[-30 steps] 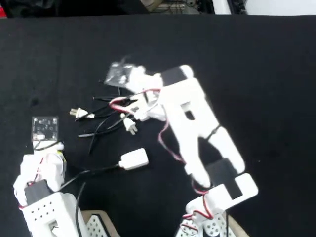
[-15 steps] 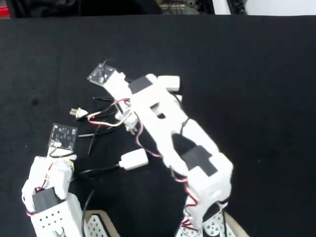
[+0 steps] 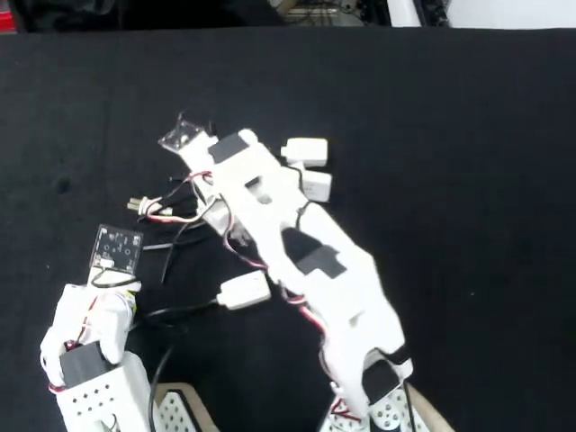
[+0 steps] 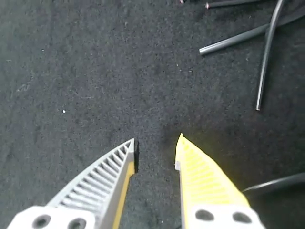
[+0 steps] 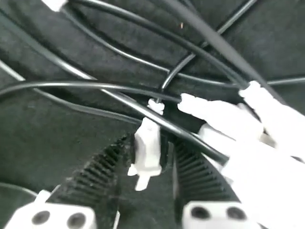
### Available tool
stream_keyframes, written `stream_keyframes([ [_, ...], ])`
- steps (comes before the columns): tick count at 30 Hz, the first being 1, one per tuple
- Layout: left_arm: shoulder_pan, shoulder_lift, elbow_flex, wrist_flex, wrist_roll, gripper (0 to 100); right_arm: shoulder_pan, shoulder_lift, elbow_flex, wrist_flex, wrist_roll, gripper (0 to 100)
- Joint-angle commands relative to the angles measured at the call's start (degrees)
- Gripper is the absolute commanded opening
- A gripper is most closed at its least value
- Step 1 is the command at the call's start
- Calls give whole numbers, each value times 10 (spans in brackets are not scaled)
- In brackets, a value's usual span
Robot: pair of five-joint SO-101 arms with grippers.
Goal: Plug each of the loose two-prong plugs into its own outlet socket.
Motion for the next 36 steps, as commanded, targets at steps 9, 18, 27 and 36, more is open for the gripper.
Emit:
stream_keyframes([
  [9, 4, -4, 4, -2, -5, 145, -22, 39, -78, 47, -4, 86],
  [18, 6, -4, 4, -2, -5, 145, 3, 36, -103, 61, 7, 12],
  [27, 7, -4, 5, -2, -5, 145, -16, -138, -65, 147, 6, 11],
  [36, 10, -4, 14, -25, -3, 145, -30, -461, 173, 86, 25, 11],
])
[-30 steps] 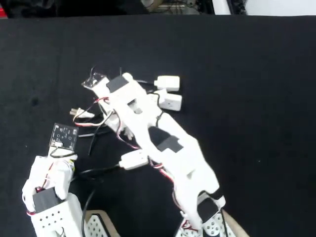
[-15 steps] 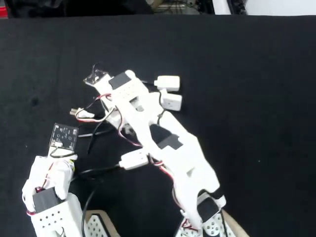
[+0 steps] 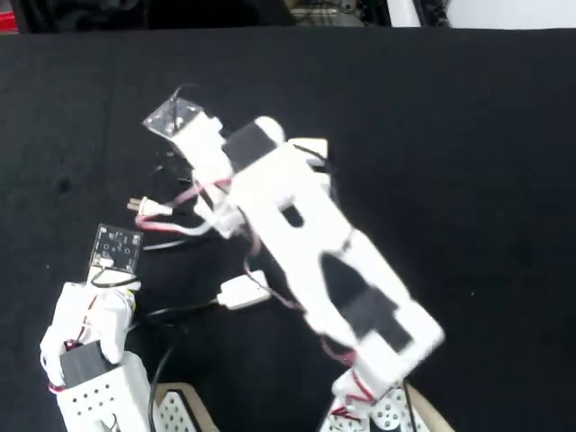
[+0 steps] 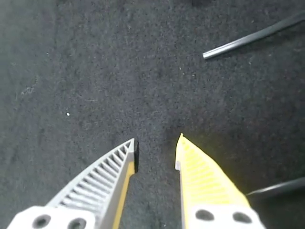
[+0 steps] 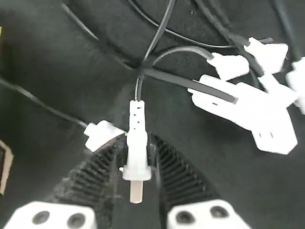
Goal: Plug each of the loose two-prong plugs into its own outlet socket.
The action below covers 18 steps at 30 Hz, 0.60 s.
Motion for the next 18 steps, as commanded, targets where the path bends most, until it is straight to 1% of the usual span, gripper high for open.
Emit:
stream_keyframes([
  [1, 15, -4, 11, -13, -3, 145, -5, -162, 87, -34, 30, 11],
  [4, 30, -4, 10, -12, -2, 145, -5, -278, 180, -91, 41, 11],
  [8, 38, -4, -7, -13, 4, 145, -5, -437, 313, -200, 40, 11],
  [10, 37, -4, -36, -15, 47, 145, -5, -505, 382, -263, 37, 11],
  [13, 37, -4, -92, -50, 126, 145, -5, -590, 486, -352, 36, 11],
  [15, 43, -4, -119, -92, 182, 145, -18, -637, 541, -389, 36, 11],
  [18, 91, -4, -127, -173, 245, 148, -60, -689, 599, -413, 40, 11],
])
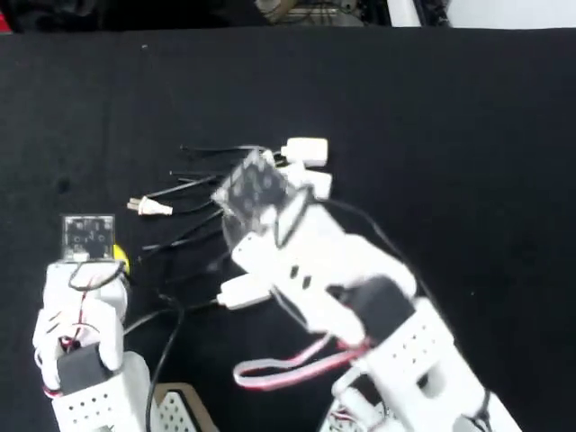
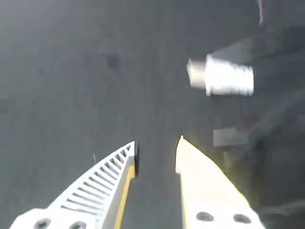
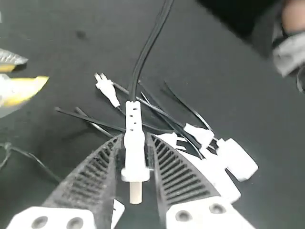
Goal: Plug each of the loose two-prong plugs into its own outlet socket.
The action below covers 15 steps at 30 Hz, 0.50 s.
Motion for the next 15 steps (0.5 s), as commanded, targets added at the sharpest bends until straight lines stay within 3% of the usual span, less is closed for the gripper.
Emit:
stream_keyframes([
  [1, 65, -4, -37, -98, 72, 148, -50, -65, 50, -40, 5, 11],
  [8, 247, -4, -33, -176, 90, 145, -73, -74, 70, -41, 5, 11],
  [15, 313, -4, -84, -136, 89, 145, -72, -74, 114, -58, 38, 11],
])
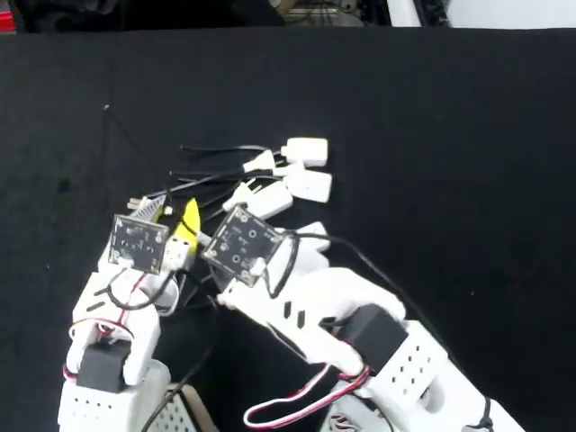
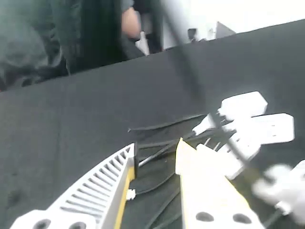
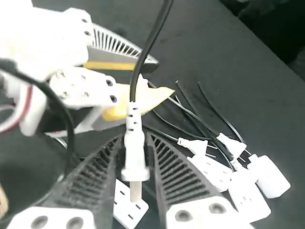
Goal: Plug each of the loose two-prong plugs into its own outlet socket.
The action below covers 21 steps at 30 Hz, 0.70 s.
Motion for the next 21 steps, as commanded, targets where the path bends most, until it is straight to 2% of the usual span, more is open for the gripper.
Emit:
stream_keyframes([
  [1, 31, -4, -72, 24, 4, 145, -5, -10, 20, -33, 24, 11],
  [7, 81, -4, -130, 89, 5, 145, -4, -10, 46, -53, 28, 11],
  [11, 114, -4, -140, 104, 2, 145, -4, -10, 46, -52, 28, 11],
  [18, 53, -4, -139, 106, 2, 145, 57, -11, 35, -50, 25, 11],
  [21, 9, -4, -139, 139, 2, 145, 76, -10, 35, -35, 15, 11],
])
